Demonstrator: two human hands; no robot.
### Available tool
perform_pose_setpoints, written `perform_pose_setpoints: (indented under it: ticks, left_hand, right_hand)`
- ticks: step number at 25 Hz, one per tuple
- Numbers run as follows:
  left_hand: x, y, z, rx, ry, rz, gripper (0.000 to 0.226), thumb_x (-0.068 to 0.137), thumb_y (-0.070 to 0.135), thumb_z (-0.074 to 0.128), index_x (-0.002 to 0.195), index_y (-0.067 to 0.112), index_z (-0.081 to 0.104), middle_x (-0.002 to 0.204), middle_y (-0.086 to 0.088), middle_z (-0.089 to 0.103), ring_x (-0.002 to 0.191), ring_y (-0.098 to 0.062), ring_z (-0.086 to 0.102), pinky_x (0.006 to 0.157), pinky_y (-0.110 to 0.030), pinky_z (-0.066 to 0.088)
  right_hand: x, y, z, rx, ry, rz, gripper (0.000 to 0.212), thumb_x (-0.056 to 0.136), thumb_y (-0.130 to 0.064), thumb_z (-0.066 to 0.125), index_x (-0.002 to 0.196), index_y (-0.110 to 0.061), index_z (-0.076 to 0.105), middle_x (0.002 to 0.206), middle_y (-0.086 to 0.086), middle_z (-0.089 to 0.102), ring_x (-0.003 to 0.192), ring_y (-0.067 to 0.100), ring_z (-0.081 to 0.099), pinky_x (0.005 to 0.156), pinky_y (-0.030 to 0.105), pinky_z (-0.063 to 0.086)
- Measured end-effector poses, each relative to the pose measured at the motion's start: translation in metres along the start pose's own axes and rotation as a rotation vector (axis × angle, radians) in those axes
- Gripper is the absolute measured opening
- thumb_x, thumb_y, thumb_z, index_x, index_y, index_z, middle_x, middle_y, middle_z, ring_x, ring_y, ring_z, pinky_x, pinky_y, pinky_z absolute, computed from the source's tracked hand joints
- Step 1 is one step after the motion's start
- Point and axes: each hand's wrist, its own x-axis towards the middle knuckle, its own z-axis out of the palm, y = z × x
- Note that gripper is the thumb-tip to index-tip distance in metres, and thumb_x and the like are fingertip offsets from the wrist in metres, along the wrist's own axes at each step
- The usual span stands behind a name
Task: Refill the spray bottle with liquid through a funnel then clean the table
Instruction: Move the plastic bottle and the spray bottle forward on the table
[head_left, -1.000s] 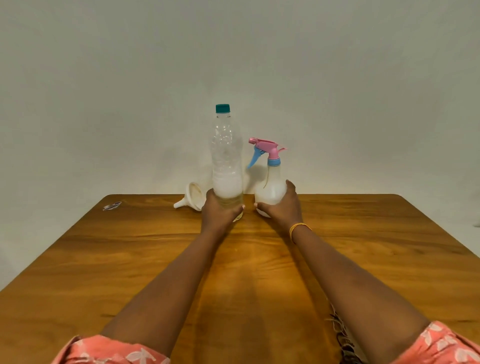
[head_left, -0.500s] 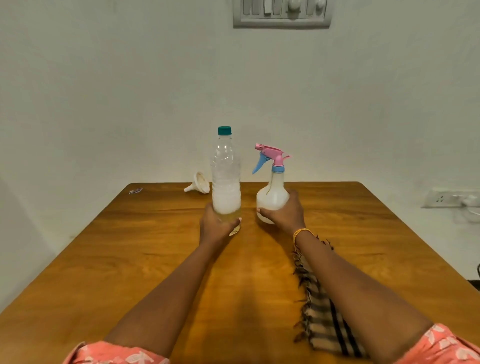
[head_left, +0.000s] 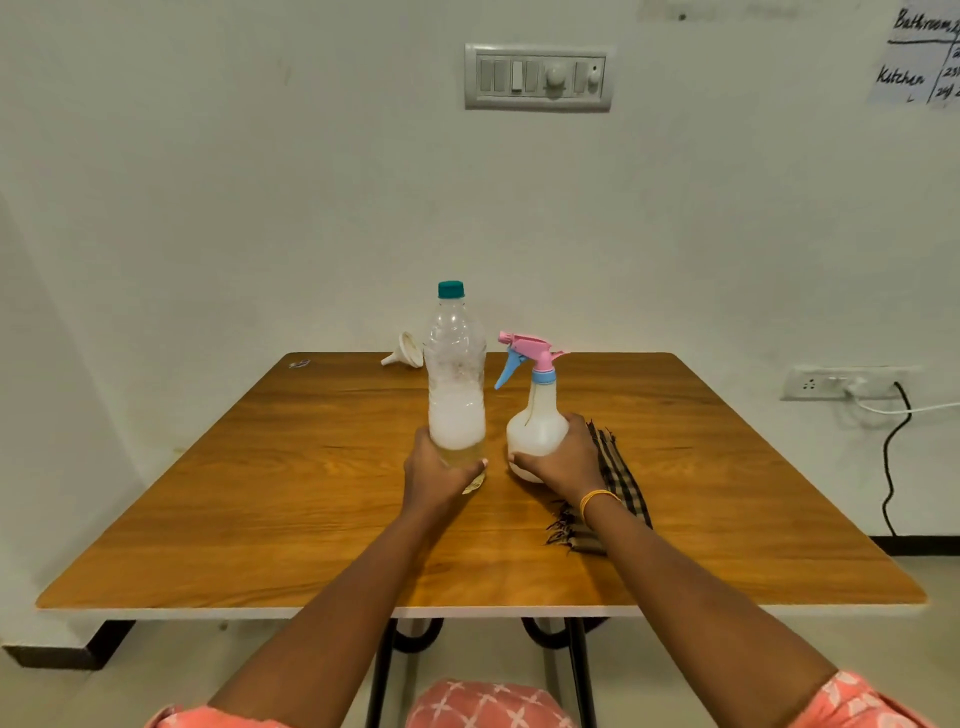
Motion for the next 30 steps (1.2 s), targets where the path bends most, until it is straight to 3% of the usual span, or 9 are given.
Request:
perform_pose_setpoints:
  ticks: [2, 10, 15, 18, 21, 24, 27, 30]
  left_hand:
    - [0.001, -0.002, -0.002, 0.003, -0.023, 0.002, 0.086, 0.066, 0.027, 0.084, 0.136, 0.016, 0.036, 0.137, -0.006, 0.049, 0.124, -0.024, 0.049, 0.092, -0.032, 0.047]
    - [0.009, -0.019, -0.016, 0.026, -0.162, -0.006, 0.099, 0.055, 0.038, 0.088, 0.137, 0.020, 0.036, 0.136, -0.001, 0.051, 0.123, -0.021, 0.050, 0.096, -0.039, 0.050]
    - [0.010, -0.016, -0.034, 0.180, -0.316, -0.026, 0.102, 0.058, 0.023, 0.088, 0.142, 0.015, 0.030, 0.140, -0.004, 0.047, 0.127, -0.023, 0.046, 0.095, -0.030, 0.044]
    - [0.012, -0.011, -0.051, 0.366, -0.355, -0.063, 0.092, 0.068, 0.015, 0.082, 0.143, 0.014, 0.029, 0.137, -0.011, 0.048, 0.126, -0.026, 0.047, 0.099, -0.036, 0.046]
    - [0.011, -0.005, -0.073, 0.401, -0.328, -0.067, 0.076, 0.075, 0.014, 0.076, 0.140, 0.014, 0.035, 0.127, -0.013, 0.054, 0.113, -0.026, 0.055, 0.090, -0.035, 0.049]
    - [0.010, -0.003, -0.097, 0.366, -0.278, -0.064, 0.059, 0.079, 0.014, 0.072, 0.132, 0.014, 0.045, 0.112, -0.009, 0.054, 0.100, -0.022, 0.056, 0.082, -0.033, 0.047]
    - [0.014, -0.004, -0.120, 0.356, -0.227, -0.050, 0.053, 0.080, 0.014, 0.070, 0.129, 0.013, 0.049, 0.108, -0.008, 0.054, 0.097, -0.022, 0.056, 0.083, -0.035, 0.047]
    - [0.037, -0.010, -0.136, 0.330, -0.189, -0.049, 0.051, 0.081, 0.013, 0.069, 0.128, 0.015, 0.049, 0.111, -0.010, 0.056, 0.101, -0.025, 0.058, 0.083, -0.037, 0.050]
  right_hand:
    - [0.001, -0.002, 0.006, -0.044, 0.003, -0.009, 0.096, 0.050, -0.041, 0.088, 0.129, -0.018, 0.038, 0.126, 0.006, 0.051, 0.118, 0.027, 0.049, 0.097, 0.044, 0.048]
    - [0.011, -0.007, 0.024, -0.069, -0.025, -0.005, 0.102, 0.055, -0.034, 0.089, 0.136, -0.016, 0.030, 0.131, 0.011, 0.047, 0.123, 0.031, 0.045, 0.096, 0.043, 0.045]
    - [0.000, -0.011, 0.017, -0.155, -0.111, 0.001, 0.127, 0.053, -0.033, 0.089, 0.148, -0.016, 0.006, 0.144, 0.015, 0.029, 0.134, 0.035, 0.031, 0.107, 0.051, 0.036]
    - [-0.022, -0.026, 0.014, -0.319, 0.089, -0.144, 0.104, 0.062, -0.040, 0.080, 0.144, -0.013, 0.021, 0.141, 0.016, 0.031, 0.130, 0.035, 0.033, 0.102, 0.048, 0.042]
    - [-0.048, -0.055, 0.019, -0.197, 0.338, -0.484, 0.052, 0.067, -0.022, 0.073, 0.114, -0.011, 0.053, 0.111, 0.011, 0.053, 0.099, 0.023, 0.052, 0.075, 0.032, 0.052]
    - [-0.065, -0.086, 0.033, -0.124, 0.198, -0.764, 0.008, 0.073, -0.006, 0.062, 0.081, -0.008, 0.061, 0.082, 0.007, 0.058, 0.073, 0.015, 0.052, 0.059, 0.031, 0.050]
    - [-0.071, -0.110, 0.058, -0.114, 0.010, -0.736, 0.012, 0.078, -0.004, 0.060, 0.088, -0.007, 0.066, 0.085, 0.010, 0.065, 0.075, 0.016, 0.058, 0.065, 0.028, 0.053]
    - [-0.054, -0.123, 0.094, -0.135, -0.122, -0.548, 0.033, 0.082, -0.004, 0.056, 0.114, -0.008, 0.061, 0.113, 0.011, 0.061, 0.102, 0.022, 0.060, 0.086, 0.031, 0.053]
